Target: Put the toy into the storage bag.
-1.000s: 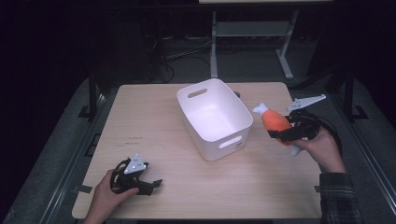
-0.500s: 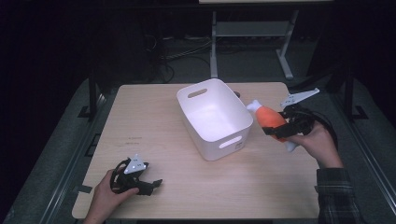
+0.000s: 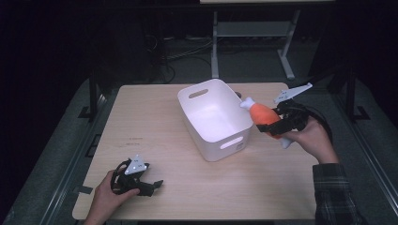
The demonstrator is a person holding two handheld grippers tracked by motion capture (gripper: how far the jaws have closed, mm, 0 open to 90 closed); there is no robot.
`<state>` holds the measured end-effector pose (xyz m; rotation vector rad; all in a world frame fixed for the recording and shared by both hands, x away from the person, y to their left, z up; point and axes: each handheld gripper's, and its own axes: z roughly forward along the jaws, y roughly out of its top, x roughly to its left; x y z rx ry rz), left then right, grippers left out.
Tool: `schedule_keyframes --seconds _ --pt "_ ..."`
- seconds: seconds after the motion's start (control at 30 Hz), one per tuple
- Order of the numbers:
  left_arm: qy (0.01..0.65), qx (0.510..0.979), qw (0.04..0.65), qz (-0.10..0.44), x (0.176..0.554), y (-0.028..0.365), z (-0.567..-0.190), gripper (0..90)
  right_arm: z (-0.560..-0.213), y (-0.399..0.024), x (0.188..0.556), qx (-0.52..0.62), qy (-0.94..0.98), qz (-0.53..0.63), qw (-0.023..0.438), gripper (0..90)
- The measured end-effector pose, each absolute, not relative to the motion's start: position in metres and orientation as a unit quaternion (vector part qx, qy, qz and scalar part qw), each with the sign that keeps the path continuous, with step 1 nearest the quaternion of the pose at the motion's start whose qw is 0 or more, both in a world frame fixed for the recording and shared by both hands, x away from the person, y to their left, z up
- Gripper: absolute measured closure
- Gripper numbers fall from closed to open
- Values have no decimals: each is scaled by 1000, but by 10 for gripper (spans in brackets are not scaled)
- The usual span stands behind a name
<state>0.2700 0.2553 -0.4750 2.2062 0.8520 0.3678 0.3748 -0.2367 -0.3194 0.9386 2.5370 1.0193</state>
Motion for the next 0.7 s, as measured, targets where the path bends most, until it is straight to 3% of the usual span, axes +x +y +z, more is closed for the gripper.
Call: schedule_keyframes --seconds 0.7 --pt "331 858 365 143 270 255 -475 129 -308 -204 384 296 882 348 120 215"
